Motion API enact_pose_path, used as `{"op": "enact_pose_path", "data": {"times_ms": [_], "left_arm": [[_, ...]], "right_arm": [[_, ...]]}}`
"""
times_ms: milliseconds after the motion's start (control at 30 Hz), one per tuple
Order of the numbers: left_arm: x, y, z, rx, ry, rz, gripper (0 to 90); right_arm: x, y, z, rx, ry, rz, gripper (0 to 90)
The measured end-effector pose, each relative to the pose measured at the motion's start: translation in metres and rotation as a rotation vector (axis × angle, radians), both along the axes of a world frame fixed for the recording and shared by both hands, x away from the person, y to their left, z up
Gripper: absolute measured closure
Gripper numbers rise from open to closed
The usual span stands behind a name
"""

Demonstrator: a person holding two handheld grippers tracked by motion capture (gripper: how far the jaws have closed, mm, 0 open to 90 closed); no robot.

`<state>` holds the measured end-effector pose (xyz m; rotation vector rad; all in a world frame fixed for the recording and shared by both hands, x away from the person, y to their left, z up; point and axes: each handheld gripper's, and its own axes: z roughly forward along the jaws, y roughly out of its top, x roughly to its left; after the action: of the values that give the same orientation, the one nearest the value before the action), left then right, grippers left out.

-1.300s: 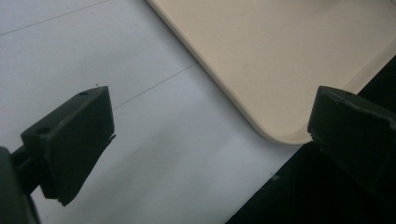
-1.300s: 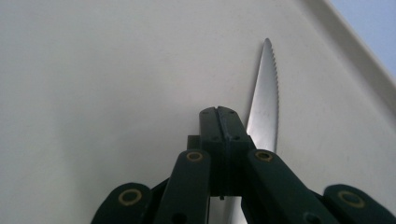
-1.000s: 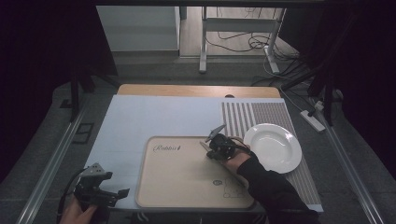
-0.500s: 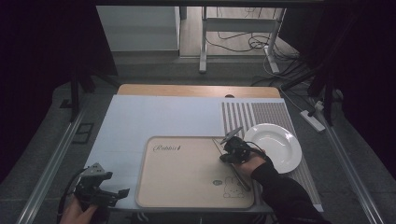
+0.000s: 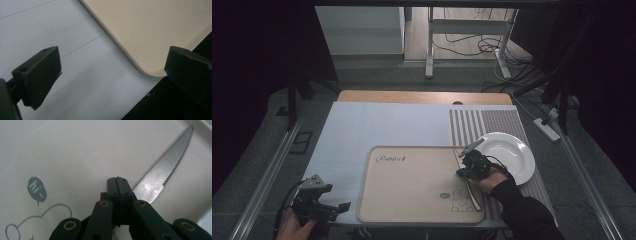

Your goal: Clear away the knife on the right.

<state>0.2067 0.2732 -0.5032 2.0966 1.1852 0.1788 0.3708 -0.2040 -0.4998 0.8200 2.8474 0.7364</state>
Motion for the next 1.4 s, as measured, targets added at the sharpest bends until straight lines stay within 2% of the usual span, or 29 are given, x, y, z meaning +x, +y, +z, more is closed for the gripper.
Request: {"op": "enact_pose_path", "data": {"times_ms": [300,633,767,900,1100,1267,1400], "left_arm": [[0.000,0.000,0.000,-0.001,0.001,0.000,1.9],[0.000,0.000,0.000,-0.003,0.001,0.000,1.9],[0.000,0.000,0.000,-0.003,0.002,0.000,1.9],[0.000,0.000,0.000,-0.005,0.002,0.000,1.8],[0.000,0.000,0.000,-0.004,0.002,-0.001,1.8],[0.000,0.000,0.000,-0.005,0.003,0.000,1.8],[0.000,0.000,0.000,-0.005,0.003,0.000,1.8]], "right_arm": [[-0.003,-0.024,0.000,0.028,0.003,-0.055,90.0],[-0.004,-0.022,0.001,0.018,0.001,-0.068,87.8],[-0.005,-0.020,0.005,0.041,-0.003,-0.079,84.3],[-0.007,-0.018,0.009,0.066,-0.021,-0.085,74.8],[-0.010,-0.016,0.013,0.075,-0.055,-0.087,57.4],[-0.012,-0.017,0.018,0.096,-0.100,-0.107,43.9],[-0.013,-0.019,0.019,0.099,-0.126,-0.139,27.2]]}}
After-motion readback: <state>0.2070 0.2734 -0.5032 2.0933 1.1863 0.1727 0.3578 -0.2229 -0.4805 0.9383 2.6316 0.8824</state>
